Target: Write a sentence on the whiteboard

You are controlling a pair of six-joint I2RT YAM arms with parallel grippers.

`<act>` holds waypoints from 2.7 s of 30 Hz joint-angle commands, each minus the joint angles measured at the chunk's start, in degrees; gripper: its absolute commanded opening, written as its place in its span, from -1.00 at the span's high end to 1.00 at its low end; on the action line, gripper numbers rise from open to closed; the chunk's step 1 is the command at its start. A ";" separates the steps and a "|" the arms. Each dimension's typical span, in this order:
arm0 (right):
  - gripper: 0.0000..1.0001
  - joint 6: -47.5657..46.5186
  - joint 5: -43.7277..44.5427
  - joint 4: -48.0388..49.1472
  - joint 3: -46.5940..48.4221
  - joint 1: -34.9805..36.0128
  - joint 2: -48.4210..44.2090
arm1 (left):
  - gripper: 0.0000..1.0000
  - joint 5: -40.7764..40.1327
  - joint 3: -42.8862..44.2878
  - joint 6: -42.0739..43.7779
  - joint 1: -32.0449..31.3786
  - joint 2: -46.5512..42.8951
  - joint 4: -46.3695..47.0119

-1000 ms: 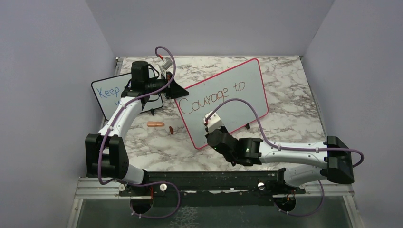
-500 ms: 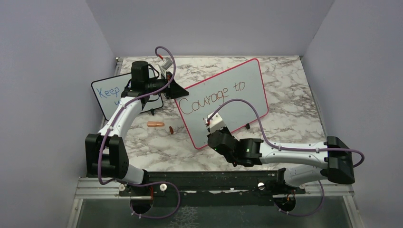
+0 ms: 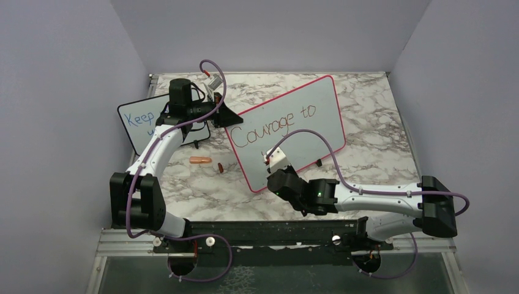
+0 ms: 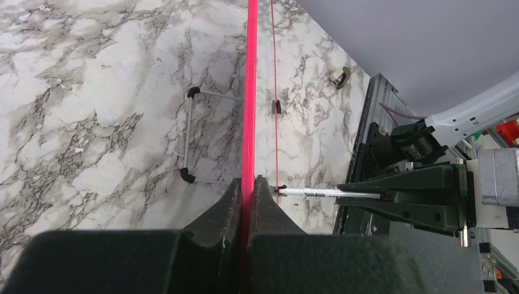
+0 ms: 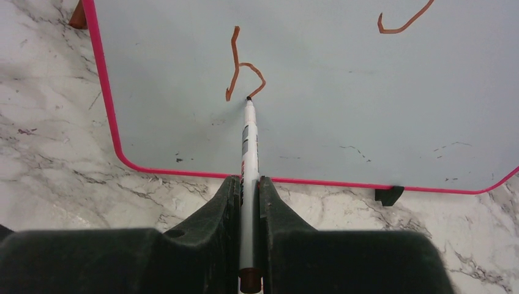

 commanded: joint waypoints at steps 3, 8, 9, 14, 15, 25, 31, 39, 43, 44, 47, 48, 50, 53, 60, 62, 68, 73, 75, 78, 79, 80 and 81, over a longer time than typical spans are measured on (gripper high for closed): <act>0.98 -0.09 -3.94 -1.08 0.92 0.10 0.33 | 1.00 -6.21 -1.71 3.70 -0.53 1.20 -3.96; 0.97 -0.09 -4.31 0.08 1.04 0.10 0.15 | 1.00 -6.21 -1.71 3.75 -0.55 1.07 -3.92; 0.97 -0.15 -4.12 0.50 0.93 0.06 0.04 | 1.00 -6.19 -1.71 3.74 -0.57 1.07 -3.96; 0.97 -0.55 -2.87 2.44 0.67 0.10 -0.27 | 1.00 -6.12 -1.67 3.70 -0.52 0.98 -3.96; 0.98 -0.73 -2.79 2.78 0.60 0.10 -0.33 | 1.00 -6.12 -1.64 3.74 -0.54 0.98 -3.92; 0.97 -1.52 -3.01 3.65 0.88 0.10 -0.69 | 1.00 -6.03 -1.70 3.74 -0.51 1.02 -3.94; 0.97 -1.53 -0.54 2.98 -0.82 0.10 -4.86 | 1.00 -6.03 -1.62 3.69 -0.58 1.07 -3.96; 0.98 -1.48 1.04 2.33 -2.49 -0.81 -6.07 | 1.00 -5.84 -1.71 3.66 -0.51 1.11 -3.95; 0.97 -1.10 0.60 2.72 -2.92 -1.45 -5.48 | 1.00 -5.91 -1.71 3.60 -0.55 1.20 -3.96; 0.97 -1.04 0.48 2.77 -3.05 -1.54 -5.30 | 1.00 -5.94 -1.71 3.59 -0.52 1.18 -3.92; 0.97 -0.99 0.15 3.26 -3.50 -2.07 -5.15 | 1.00 -6.00 -1.71 3.74 -0.55 1.09 -3.95; 0.97 -1.03 0.02 3.49 -3.66 -2.16 -5.22 | 1.00 -6.03 -1.71 3.73 -0.52 1.07 -3.94; 0.97 -1.11 -0.24 4.05 -3.89 -2.41 -5.34 | 1.00 -6.03 -1.71 3.68 -0.51 1.07 -3.92; 0.97 -1.35 -0.36 4.54 -4.07 -2.77 -5.27 | 1.00 -6.03 -1.71 3.71 -0.51 1.21 -3.92; 0.97 -1.97 -1.30 5.82 -4.01 -3.00 -4.96 | 1.00 -6.12 -1.71 3.70 -0.53 1.24 -3.96; 0.97 -2.06 -1.85 6.05 -3.99 -3.06 -4.79 | 1.00 -6.12 -1.71 3.75 -0.51 1.24 -3.96; 0.97 -1.84 -1.88 5.97 -4.20 -3.30 -4.21 | 1.00 -6.16 -1.71 3.75 -0.52 1.33 -4.00; 0.97 -1.39 -0.79 4.89 -4.58 -3.97 -4.84 | 1.00 -6.12 -1.71 3.75 -0.51 1.33 -4.05; 0.97 -1.36 -0.39 4.61 -4.67 -4.03 -5.19 | 1.00 -6.04 -1.65 3.74 -0.51 1.34 -4.05; 0.97 -1.34 -0.03 4.15 -4.87 -4.35 -5.59 | 1.00 -6.03 -1.63 3.75 -0.53 1.34 -4.05; 0.97 -1.30 0.11 3.99 -4.86 -4.49 -5.61 | 1.00 -6.03 -1.62 3.74 -0.51 1.38 -4.05; 0.97 -1.18 0.35 3.80 -4.81 -4.52 -5.68 | 1.00 -6.03 -1.62 3.75 -0.51 1.40 -4.05; 0.97 -1.20 0.53 3.67 -4.86 -4.55 -5.76 | 1.00 -5.99 -1.62 3.75 -0.51 1.37 -4.05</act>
